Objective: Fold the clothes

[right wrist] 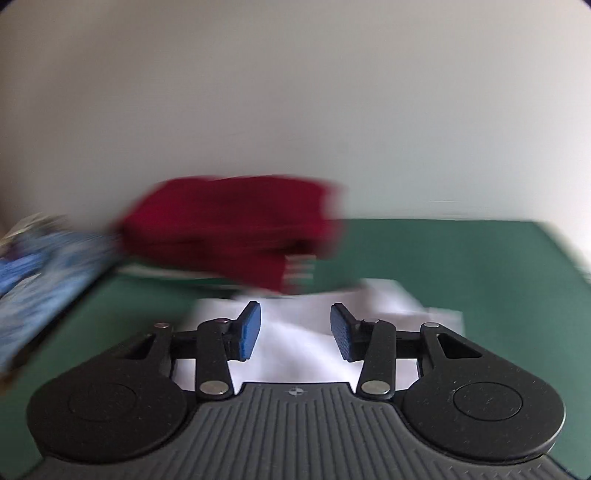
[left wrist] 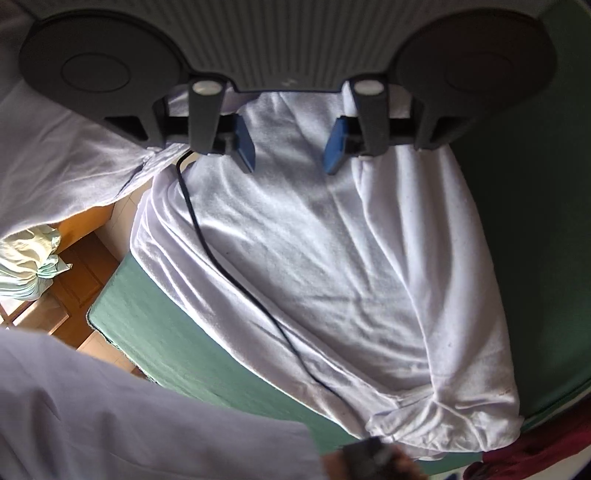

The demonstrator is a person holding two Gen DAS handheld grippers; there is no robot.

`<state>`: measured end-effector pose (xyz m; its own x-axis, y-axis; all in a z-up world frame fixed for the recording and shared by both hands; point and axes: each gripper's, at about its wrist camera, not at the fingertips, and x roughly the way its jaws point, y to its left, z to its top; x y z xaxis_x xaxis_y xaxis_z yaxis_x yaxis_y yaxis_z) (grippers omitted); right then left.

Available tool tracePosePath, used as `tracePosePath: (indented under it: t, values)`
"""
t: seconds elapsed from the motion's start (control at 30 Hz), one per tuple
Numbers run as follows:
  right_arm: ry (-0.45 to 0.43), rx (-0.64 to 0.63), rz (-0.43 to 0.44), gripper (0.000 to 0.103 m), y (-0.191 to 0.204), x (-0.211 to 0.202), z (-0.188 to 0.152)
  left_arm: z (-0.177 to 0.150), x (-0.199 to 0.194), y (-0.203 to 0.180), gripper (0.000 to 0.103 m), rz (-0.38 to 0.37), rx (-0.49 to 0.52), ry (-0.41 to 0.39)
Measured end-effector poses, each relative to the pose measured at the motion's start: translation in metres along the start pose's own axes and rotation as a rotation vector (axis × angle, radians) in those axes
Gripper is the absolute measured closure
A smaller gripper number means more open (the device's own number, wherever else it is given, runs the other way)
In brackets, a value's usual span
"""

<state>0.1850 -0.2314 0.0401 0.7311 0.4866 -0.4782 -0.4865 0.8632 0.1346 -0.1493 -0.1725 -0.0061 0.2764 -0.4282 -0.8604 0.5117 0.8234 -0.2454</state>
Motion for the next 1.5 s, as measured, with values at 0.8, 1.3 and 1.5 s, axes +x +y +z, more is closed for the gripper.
tracePosePath:
  t: [0.8, 1.3, 1.5]
  values:
    - [0.233, 0.349, 0.077, 0.092, -0.034, 0.023, -0.022, -0.014, -0.003, -0.014, 0.034, -0.037, 0.008, -0.012]
    - [0.305, 0.318, 0.133, 0.061, -0.004, -0.136, -0.096, -0.055, -0.039, -0.024, 0.034, -0.129, 0.145, -0.086]
    - [0.41, 0.339, 0.235, 0.06, 0.031, -0.185, -0.15, -0.079, -0.07, 0.013, 0.025, -0.073, 0.043, -0.133]
